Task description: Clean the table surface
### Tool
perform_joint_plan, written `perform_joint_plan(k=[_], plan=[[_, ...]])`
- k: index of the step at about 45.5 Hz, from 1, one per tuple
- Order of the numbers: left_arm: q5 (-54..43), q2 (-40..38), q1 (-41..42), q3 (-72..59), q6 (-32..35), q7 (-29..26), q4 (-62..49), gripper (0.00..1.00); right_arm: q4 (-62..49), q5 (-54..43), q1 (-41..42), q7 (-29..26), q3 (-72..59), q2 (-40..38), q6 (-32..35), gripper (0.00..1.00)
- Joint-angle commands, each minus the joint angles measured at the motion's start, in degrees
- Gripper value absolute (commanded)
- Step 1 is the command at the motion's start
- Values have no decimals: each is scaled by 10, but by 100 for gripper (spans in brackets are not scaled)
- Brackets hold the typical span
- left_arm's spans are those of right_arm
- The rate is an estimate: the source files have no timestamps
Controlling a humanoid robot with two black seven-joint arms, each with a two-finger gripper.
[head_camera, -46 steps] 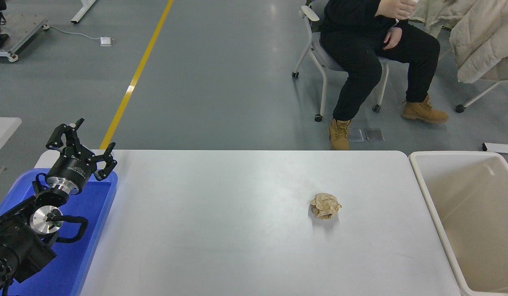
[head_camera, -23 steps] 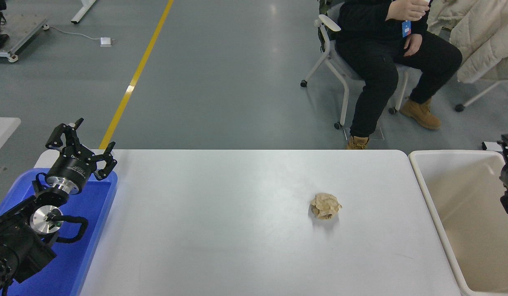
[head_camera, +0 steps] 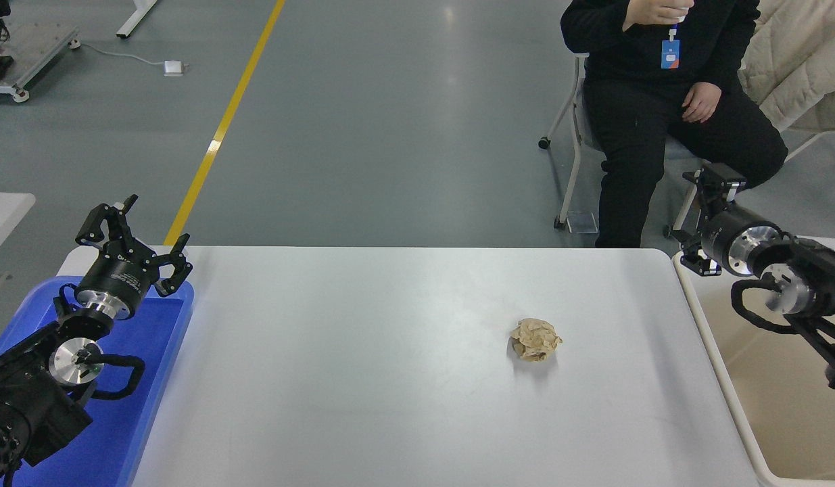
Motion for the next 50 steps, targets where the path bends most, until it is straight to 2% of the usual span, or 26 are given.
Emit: perform_joint_plan(k=[1, 10, 23, 38, 50], plan=[[0, 0, 0, 0, 0, 0, 0, 100, 0, -1, -53, 72, 71, 115, 1, 100], [0, 0, 0, 0, 0, 0, 0, 100, -30, 0, -72, 174, 70, 159, 2, 100], [0, 0, 0, 0, 0, 0, 0, 100, -42, 1, -90, 221, 62, 186, 3, 100], [0, 0, 0, 0, 0, 0, 0, 100, -69, -9, -93, 225, 35, 183, 5, 100], [0, 0, 0, 0, 0, 0, 0, 100, -23, -76, -70, 223, -78, 117, -2, 100]])
